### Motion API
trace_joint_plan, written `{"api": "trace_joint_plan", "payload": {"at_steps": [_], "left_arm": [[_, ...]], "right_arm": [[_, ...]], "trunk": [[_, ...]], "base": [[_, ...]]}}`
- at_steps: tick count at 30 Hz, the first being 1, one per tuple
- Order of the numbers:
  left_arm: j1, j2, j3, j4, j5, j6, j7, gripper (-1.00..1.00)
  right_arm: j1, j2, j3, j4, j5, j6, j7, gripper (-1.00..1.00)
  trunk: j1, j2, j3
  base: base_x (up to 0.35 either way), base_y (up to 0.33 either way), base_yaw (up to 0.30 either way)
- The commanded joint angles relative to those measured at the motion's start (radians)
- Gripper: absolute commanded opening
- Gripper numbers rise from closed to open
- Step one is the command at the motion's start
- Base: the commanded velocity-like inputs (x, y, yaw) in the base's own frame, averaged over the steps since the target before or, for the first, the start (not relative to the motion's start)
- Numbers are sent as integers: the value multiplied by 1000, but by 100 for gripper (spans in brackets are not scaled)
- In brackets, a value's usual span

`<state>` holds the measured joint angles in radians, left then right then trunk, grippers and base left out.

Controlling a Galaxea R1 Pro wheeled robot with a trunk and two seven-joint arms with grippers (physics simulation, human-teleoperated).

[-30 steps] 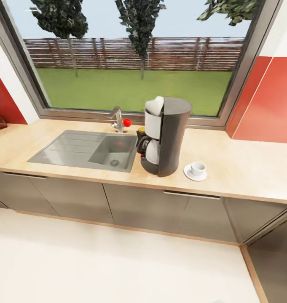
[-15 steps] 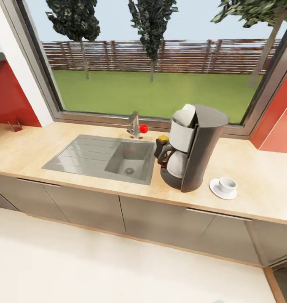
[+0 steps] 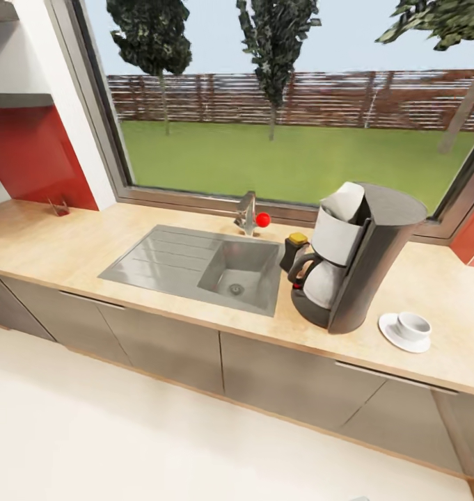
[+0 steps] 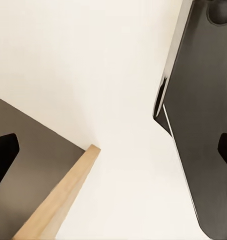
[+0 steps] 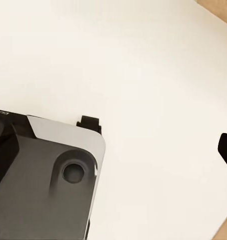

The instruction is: Set up a coffee station on the kitchen countertop: keep the coffee maker on the countertop, move the bottle of coffee from the kitchen shelf to the counter next to the coffee maker, place a paper coffee filter on top of the coffee maker, put the saucer next to the coffee maker with the coffee cup on the saucer, and place the electric kettle next to the coffee maker.

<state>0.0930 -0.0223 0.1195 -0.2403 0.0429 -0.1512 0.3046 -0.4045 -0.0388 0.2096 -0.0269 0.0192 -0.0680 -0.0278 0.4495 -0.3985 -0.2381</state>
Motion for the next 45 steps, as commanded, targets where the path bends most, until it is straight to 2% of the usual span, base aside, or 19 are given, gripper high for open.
{"api": "trace_joint_plan", "payload": {"at_steps": [1,7,10,12,45], "left_arm": [[1,-1,5,-1,5,-3,-1,100],[10,8,8,30,3,5,3,100],[13,10,6,112,4,2,1,100],[12,10,5,130,2,-1,1,100],[7,10,3,137,1,-1,1,100]], "right_arm": [[-1,0,5,1,2,-3,-3,100],[-1,0,5,1,2,-3,-3,100],[-1,0,5,1,2,-3,-3,100],[-1,0,5,1,2,-3,-3,100],[7,2,5,1,1,-3,-3,100]], "trunk": [[1,-2,0],[1,-2,7],[1,-2,10],[1,-2,12],[1,-2,51]], "base": [[1,1,181],[0,0,181],[0,0,181],[0,0,181],[0,0,181]]}}
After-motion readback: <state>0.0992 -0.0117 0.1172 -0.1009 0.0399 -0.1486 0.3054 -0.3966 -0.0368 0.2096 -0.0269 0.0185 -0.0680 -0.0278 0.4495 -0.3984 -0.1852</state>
